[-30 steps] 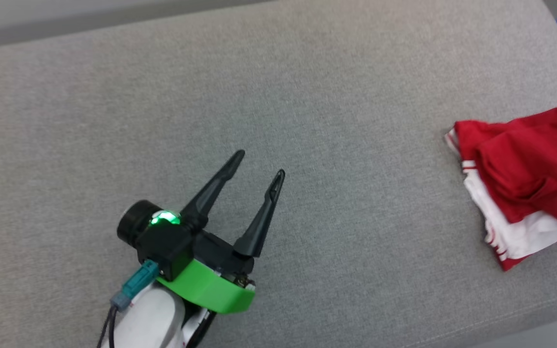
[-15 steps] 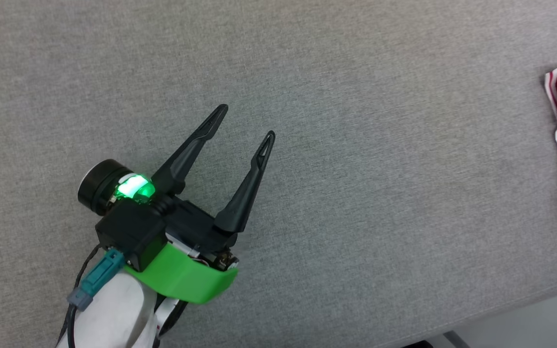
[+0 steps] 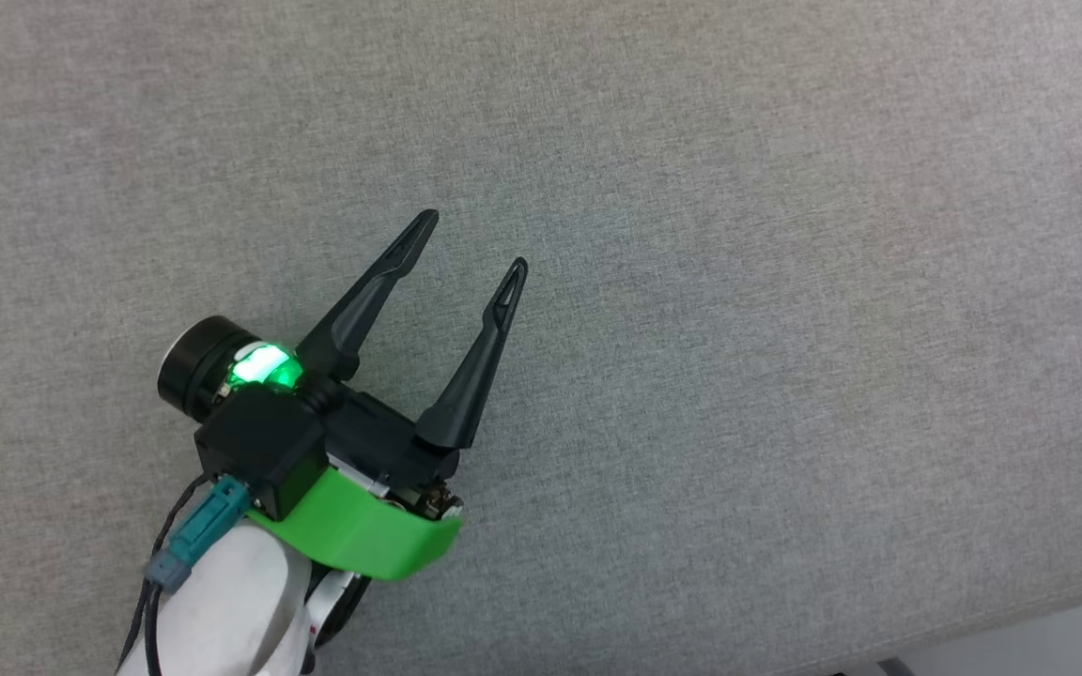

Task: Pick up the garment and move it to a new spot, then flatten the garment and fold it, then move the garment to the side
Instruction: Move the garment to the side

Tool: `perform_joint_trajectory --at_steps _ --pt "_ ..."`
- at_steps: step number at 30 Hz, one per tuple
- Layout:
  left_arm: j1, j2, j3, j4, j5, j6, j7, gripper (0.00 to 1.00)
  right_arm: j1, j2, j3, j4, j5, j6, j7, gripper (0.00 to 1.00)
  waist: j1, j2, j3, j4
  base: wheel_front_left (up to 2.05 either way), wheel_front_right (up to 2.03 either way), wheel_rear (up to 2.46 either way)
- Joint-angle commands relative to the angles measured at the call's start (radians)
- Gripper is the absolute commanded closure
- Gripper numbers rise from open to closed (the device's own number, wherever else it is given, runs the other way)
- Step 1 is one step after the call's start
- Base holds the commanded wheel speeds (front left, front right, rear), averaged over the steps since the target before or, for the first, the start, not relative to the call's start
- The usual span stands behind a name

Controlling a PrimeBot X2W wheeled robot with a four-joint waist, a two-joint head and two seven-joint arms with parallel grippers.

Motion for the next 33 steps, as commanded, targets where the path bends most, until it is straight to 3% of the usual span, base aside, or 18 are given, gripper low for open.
perform_joint_trajectory --at_steps 1,10,19,23,33 --pt "-0.009 -0.008 0.003 0.015 -0.009 0.006 -0.014 0.0 -0.017 -0.005 0.004 0.004 -0.002 -0.002 -0.02 0.0 -0.0001 0.0 -0.052 0.021 0.0 0.0 0.0" --pt "0.061 -0.06 0.04 0.13 -0.058 0.019 -0.061 0.0 -0.011 0.003 0.089 -0.109 0.147 -0.002 -0.08 0.0 -0.0001 0.0 -0.249 0.083 0.0 0.0 0.0" --pt "0.159 -0.106 0.118 0.215 -0.083 0.033 -0.066 0.0 0.157 0.063 0.126 -0.444 0.378 -0.002 -0.067 0.0 -0.0001 0.0 -0.425 0.169 0.0 0.0 0.0" --pt "0.196 -0.124 0.151 0.242 -0.077 0.043 -0.067 0.0 0.269 0.136 0.091 -0.595 0.423 -0.002 -0.062 0.0 -0.0001 0.0 -0.479 0.204 0.0 0.0 0.0" --pt "0.285 -0.153 0.2 0.316 -0.029 0.058 -0.067 0.0 0.558 0.399 0.073 -0.877 0.409 -0.002 -0.077 0.0 -0.0001 0.0 -0.565 0.259 0.0 0.0 0.0"
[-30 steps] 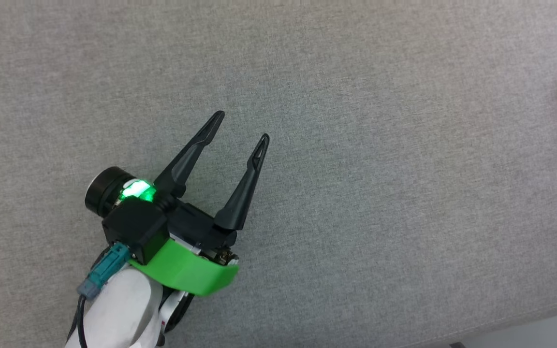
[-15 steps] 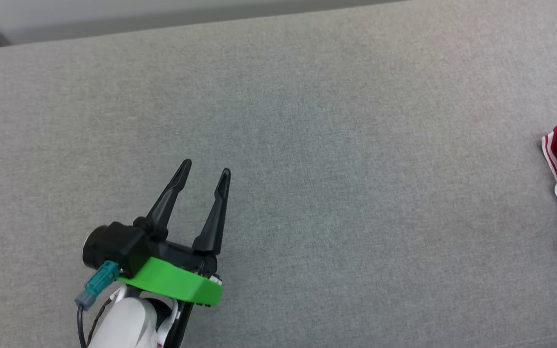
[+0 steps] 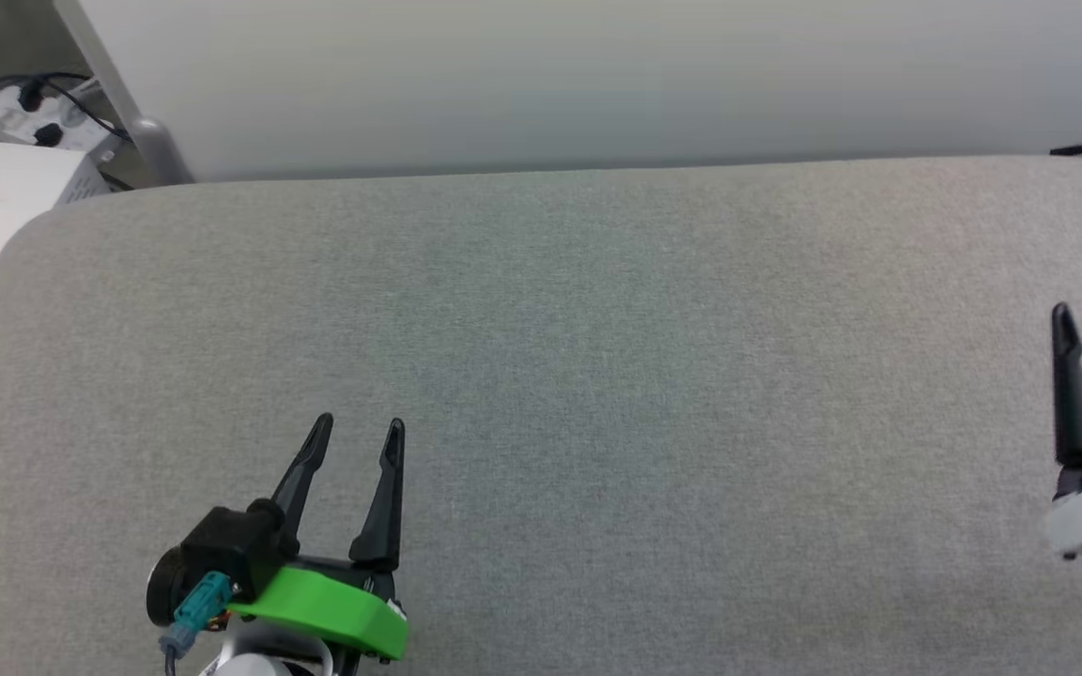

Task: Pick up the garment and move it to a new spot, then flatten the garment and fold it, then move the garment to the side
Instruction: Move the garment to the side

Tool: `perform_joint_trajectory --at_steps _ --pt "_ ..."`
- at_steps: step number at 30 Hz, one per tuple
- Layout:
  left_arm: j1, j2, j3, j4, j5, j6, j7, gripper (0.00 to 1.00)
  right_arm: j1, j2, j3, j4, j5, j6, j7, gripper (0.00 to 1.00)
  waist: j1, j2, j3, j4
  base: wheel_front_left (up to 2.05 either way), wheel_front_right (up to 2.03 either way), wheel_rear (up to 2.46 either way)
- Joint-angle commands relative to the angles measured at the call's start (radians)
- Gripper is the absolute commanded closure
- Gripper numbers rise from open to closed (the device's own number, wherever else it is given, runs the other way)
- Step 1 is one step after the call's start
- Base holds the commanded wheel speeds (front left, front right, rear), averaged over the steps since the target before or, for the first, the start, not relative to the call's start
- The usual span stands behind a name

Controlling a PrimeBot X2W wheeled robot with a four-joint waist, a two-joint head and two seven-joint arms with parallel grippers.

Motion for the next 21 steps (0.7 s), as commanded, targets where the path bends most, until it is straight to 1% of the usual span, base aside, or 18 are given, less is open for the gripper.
perform_joint_trajectory --at_steps 1,5,9,15,21 --pt "0.019 -0.011 0.007 0.009 0.016 0.003 -0.006 0.0 0.04 0.034 0.002 -0.017 -0.007 -0.001 -0.015 0.0 0.0001 0.0 -0.055 0.053 0.0 0.0 0.0" --pt "0.044 -0.033 0.028 0.032 0.032 -0.009 -0.006 0.0 0.132 0.125 0.015 -0.035 -0.033 -0.001 -0.044 0.0 0.0001 0.0 -0.073 0.058 0.0 0.0 0.0" --pt "0.062 -0.053 0.047 0.047 0.053 -0.021 -0.006 0.0 0.191 0.175 0.032 -0.014 -0.052 -0.001 -0.079 0.0 0.0001 0.0 -0.084 0.058 0.0 0.0 0.0" --pt "0.076 -0.083 0.081 0.048 0.074 -0.038 -0.006 0.0 0.217 0.2 0.049 0.035 -0.085 -0.001 -0.118 0.0 0.0001 0.0 -0.092 0.057 0.0 0.0 0.0" --pt "0.078 -0.101 0.107 0.047 0.092 -0.052 -0.006 0.0 0.21 0.207 0.057 0.061 -0.108 -0.001 -0.13 0.0 0.0001 0.0 -0.09 0.057 0.0 0.0 0.0"
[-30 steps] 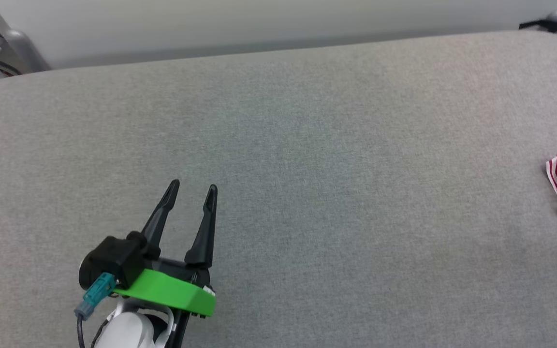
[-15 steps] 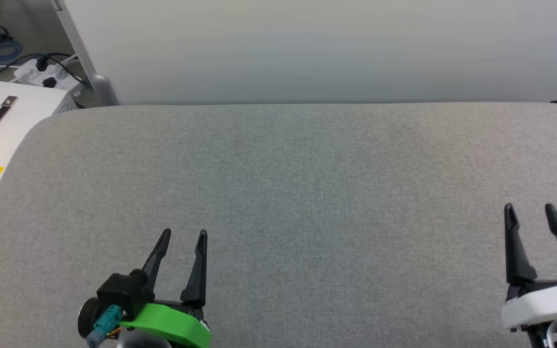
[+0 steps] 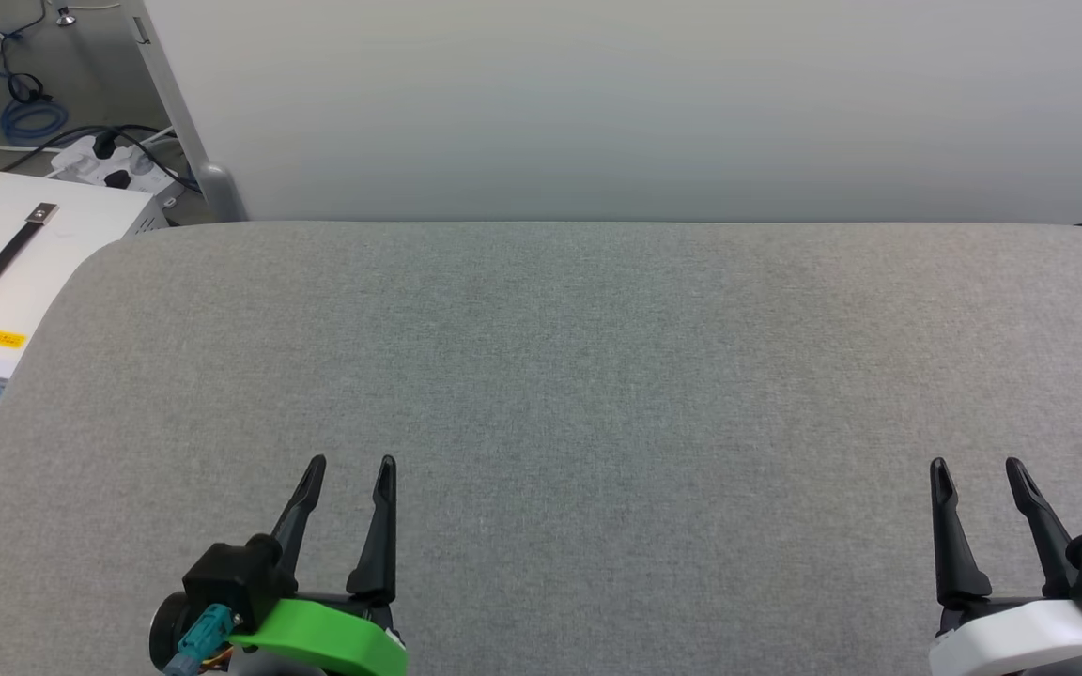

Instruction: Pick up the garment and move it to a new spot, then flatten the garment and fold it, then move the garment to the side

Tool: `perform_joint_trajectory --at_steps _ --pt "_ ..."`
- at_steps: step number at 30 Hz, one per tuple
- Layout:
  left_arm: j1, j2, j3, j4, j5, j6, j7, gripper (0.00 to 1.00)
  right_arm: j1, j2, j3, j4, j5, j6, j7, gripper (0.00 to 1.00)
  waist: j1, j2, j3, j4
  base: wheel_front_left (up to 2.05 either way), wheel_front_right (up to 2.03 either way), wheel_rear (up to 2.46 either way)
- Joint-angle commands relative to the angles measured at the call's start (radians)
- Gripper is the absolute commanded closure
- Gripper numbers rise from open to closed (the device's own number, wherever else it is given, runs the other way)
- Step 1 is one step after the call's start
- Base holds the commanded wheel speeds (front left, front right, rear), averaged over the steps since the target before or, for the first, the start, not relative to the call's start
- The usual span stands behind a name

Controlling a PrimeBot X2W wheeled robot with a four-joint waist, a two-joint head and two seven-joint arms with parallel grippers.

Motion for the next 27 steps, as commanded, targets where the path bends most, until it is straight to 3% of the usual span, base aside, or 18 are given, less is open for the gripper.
perform_joint_trajectory --at_steps 1,15,16,27 --pt "0.012 -0.01 0.009 -0.001 0.012 -0.006 -0.006 0.0 -0.003 0.002 0.002 0.005 -0.006 -0.001 -0.01 0.0 0.0001 0.0 0.001 0.0 0.0 0.0 0.0" --pt "0.011 -0.028 0.034 0.003 0.021 -0.02 -0.006 0.0 -0.009 0.01 0.007 0.011 -0.01 -0.001 -0.011 0.0 0.0001 0.0 0.0 0.002 0.0 0.0 0.0" --pt "0.0 -0.024 0.029 0.001 0.01 -0.012 0.0 1.0 0.0 0.006 0.005 0.011 -0.007 0.0 -0.008 1.0 0.0001 0.0 0.0 0.002 0.0 0.0 0.0" --pt "-0.003 -0.023 0.03 -0.005 0.026 -0.004 0.017 1.0 -0.008 0.007 0.009 0.011 -0.016 0.0 0.005 1.0 0.0001 0.0 0.001 0.001 0.0 0.0 0.0"
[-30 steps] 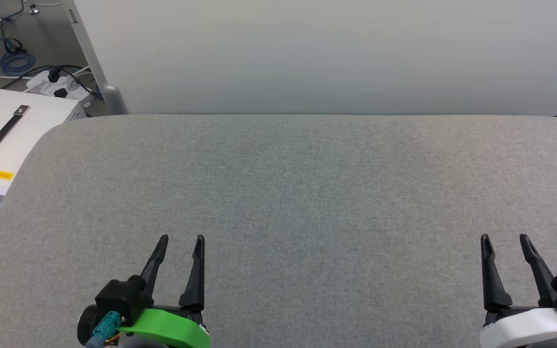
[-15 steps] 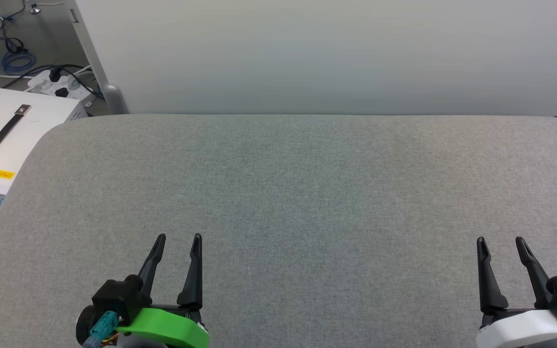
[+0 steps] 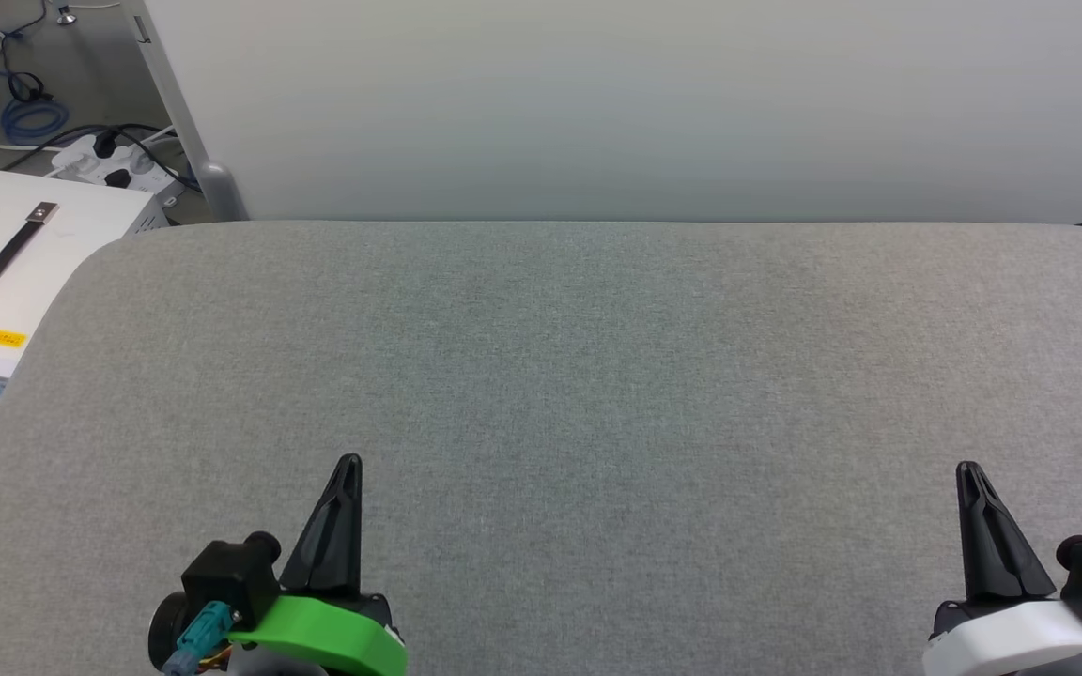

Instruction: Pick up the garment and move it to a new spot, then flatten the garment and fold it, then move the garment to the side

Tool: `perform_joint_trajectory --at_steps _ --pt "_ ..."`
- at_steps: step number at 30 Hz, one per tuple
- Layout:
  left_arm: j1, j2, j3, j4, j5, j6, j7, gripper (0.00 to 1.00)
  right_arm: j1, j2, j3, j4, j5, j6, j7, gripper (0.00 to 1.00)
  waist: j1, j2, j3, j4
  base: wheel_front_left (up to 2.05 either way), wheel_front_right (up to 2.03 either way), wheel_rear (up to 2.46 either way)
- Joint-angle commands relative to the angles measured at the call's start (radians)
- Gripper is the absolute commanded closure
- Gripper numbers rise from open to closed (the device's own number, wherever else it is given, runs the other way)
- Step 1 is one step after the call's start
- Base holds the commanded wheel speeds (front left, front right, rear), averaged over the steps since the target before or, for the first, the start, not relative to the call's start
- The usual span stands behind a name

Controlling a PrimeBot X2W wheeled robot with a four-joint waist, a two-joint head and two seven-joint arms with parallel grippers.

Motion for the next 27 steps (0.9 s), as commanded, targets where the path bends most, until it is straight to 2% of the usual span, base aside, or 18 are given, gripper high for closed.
perform_joint_trajectory --at_steps 1,27 --pt "-0.003 -0.001 0.005 -0.004 0.016 0.006 0.007 1.0 -0.008 0.001 0.004 0.001 -0.01 0.0 0.004 1.0 0.0001 0.0 0.0 0.0 0.0 0.0 0.0" --pt "-0.012 -0.004 0.023 -0.025 0.07 0.031 0.06 1.0 -0.033 0.005 0.02 0.004 -0.042 0.0 0.045 1.0 0.0001 0.0 0.003 -0.005 0.0 0.0 0.0"
